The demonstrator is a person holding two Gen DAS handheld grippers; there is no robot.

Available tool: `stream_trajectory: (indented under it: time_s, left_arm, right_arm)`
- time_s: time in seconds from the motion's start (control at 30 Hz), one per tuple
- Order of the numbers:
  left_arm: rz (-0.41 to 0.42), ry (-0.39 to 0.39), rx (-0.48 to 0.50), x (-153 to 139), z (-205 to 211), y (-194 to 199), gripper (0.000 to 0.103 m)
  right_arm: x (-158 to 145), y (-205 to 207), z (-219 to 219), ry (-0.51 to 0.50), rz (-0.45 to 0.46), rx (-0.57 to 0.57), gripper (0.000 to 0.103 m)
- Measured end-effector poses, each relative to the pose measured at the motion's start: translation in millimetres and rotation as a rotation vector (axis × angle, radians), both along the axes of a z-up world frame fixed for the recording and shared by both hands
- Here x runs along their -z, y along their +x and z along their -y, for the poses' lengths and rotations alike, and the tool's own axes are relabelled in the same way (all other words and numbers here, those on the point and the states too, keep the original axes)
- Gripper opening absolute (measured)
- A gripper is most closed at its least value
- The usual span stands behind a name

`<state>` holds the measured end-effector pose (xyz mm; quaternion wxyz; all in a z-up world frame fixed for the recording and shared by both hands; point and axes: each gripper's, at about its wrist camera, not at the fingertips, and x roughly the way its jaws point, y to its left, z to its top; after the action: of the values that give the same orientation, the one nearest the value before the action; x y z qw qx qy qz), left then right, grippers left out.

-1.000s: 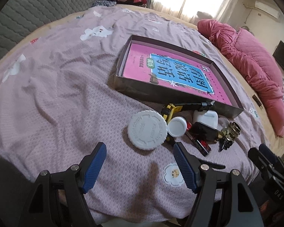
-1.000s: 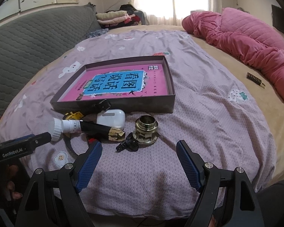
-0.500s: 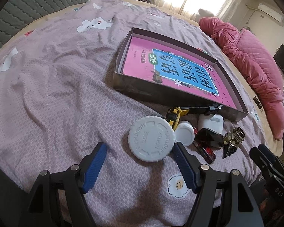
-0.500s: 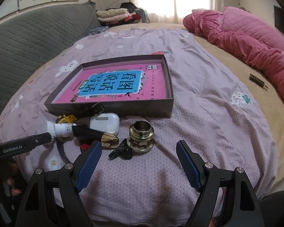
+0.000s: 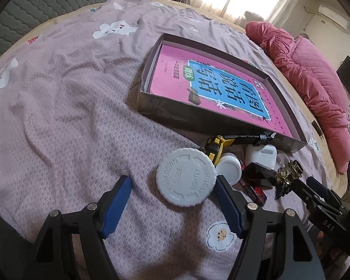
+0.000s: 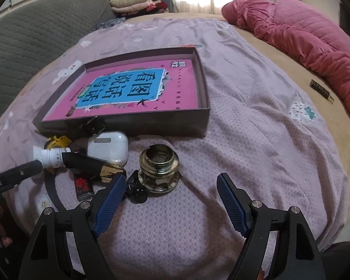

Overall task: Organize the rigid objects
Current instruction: 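Move the right gripper to the brass fitting while the left gripper approaches the white cap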

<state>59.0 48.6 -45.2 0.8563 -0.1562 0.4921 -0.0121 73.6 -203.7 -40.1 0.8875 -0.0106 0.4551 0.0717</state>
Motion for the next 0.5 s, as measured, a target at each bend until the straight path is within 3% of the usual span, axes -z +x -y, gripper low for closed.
stream_trajectory:
  time_s: [0.1,0.17,0.43,0.5]
  left_arm:
    - [0.003,0.007,0.002,0.3,1.2,1.3,0.073]
    - [0.005,0.014,0.004,0.3,1.9,2.0,0.073]
    - [0.004,0.009,0.004,1.3,3.3,4.4,0.073]
    - [0.004,0.003,0.003,1.8,1.9,4.7,0.073]
  right_arm:
    - [1.4,1.9,-3.0,-0.003,-0.002,-0.017,0.071]
    - [3.0,4.3,-4.6,-0.009,-0.003,-0.023,0.058]
    - [8.4,14.6,-8.1,0.009,-0.01,-0.051,0.038]
    - [9.7,16.3,-10.8,0.0,-0.005,-0.06,0.037]
